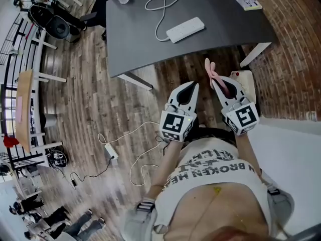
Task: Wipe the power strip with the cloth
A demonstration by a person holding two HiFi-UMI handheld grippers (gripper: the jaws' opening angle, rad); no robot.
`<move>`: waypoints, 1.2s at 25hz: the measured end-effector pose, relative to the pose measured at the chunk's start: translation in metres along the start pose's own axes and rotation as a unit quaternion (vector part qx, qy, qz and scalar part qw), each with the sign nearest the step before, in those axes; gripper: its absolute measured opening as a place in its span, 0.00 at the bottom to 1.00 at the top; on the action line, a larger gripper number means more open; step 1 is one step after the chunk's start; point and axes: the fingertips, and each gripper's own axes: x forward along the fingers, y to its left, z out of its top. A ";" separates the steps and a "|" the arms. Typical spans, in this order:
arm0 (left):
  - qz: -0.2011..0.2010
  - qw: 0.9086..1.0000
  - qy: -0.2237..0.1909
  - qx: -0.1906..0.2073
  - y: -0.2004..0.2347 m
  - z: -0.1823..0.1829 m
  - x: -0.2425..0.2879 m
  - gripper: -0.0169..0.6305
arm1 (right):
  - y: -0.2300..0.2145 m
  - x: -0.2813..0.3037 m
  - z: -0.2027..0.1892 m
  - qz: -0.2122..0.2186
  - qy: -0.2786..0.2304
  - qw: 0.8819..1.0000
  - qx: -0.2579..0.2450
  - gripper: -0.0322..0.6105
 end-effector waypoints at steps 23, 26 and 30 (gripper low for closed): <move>-0.011 1.000 0.012 -0.011 0.286 0.045 0.189 0.04 | -0.139 0.312 0.017 0.016 0.046 0.999 -0.011 0.08; -0.010 1.000 0.020 -0.006 0.294 0.043 0.195 0.04 | -0.141 0.328 0.016 0.029 0.051 0.998 -0.005 0.08; -0.009 0.999 0.031 -0.008 0.302 0.036 0.204 0.04 | -0.149 0.347 0.006 0.043 0.062 0.997 0.007 0.08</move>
